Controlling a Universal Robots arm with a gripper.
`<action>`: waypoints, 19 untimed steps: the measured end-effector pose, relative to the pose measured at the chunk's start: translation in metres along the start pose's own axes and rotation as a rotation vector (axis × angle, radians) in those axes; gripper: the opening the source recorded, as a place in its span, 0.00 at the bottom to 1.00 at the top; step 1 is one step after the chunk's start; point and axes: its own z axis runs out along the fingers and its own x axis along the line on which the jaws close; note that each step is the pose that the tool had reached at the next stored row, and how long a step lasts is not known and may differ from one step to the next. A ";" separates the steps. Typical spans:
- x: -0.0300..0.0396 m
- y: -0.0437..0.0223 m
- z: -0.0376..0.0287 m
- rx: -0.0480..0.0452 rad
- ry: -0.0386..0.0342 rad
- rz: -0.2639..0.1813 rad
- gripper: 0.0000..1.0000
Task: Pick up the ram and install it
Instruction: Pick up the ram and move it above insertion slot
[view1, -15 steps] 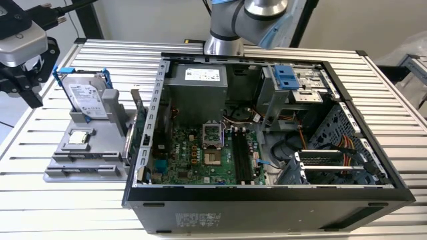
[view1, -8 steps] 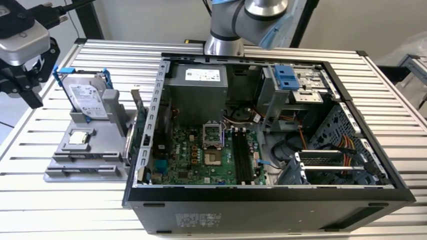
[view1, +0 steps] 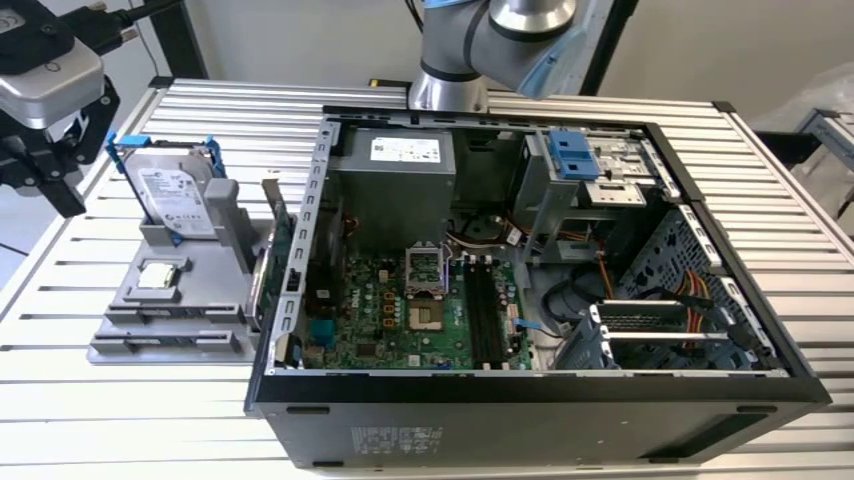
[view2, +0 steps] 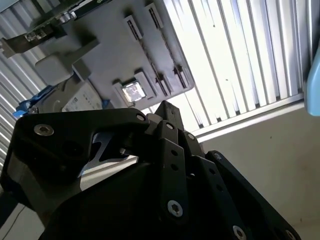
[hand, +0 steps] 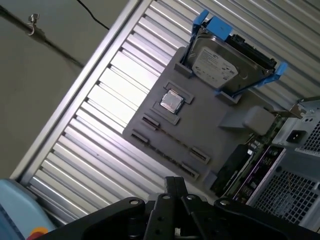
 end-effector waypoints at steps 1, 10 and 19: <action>0.0000 0.0000 0.0000 0.0000 0.0003 -0.005 0.00; 0.0000 0.0001 0.0000 -0.0002 0.0036 -0.052 0.00; 0.0000 0.0001 0.0000 -0.0004 0.0078 -0.114 0.00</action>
